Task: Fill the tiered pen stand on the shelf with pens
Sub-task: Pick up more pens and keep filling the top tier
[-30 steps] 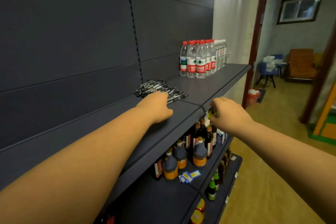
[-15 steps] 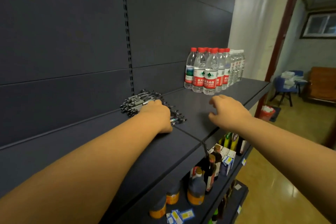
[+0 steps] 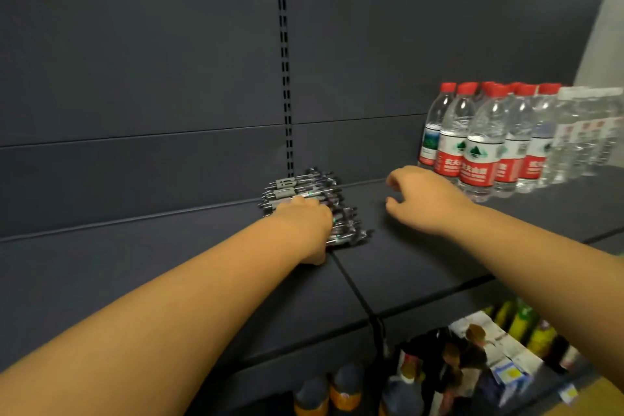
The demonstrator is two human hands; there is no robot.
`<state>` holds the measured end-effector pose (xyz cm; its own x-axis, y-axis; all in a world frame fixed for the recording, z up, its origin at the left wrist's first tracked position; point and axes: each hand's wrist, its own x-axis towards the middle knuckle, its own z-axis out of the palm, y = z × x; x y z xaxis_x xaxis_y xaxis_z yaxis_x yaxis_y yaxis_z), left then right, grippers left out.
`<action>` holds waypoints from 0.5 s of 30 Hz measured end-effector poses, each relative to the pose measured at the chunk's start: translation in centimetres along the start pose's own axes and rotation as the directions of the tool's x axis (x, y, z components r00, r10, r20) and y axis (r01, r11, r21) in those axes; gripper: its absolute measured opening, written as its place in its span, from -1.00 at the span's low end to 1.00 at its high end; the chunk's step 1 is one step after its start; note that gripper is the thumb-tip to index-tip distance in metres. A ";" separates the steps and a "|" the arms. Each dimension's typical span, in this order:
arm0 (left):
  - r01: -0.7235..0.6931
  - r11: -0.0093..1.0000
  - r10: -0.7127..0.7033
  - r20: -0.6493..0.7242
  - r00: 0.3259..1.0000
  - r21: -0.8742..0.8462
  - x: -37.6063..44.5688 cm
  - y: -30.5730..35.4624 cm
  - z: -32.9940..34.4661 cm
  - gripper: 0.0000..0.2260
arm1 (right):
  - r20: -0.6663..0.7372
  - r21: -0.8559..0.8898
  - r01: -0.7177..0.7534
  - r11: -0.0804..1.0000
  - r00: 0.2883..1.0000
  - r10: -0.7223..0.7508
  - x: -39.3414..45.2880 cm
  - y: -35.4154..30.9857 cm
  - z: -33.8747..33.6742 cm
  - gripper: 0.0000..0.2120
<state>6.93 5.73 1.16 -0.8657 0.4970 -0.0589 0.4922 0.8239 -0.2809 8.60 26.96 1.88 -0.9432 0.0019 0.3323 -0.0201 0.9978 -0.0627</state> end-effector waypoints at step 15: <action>0.075 0.997 -0.074 -0.210 0.975 -0.003 -2.1 1.1 0.7 -0.83 | -0.001 0.134 0.198 0.971 0.980 -0.200 0.2 4.7 0.7 -0.63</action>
<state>9.26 5.36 0.28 -0.8613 0.4809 0.1641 0.4264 0.8597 -0.2812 8.04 31.57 1.00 -0.9197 -0.1977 0.3392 -0.2512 0.9603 -0.1213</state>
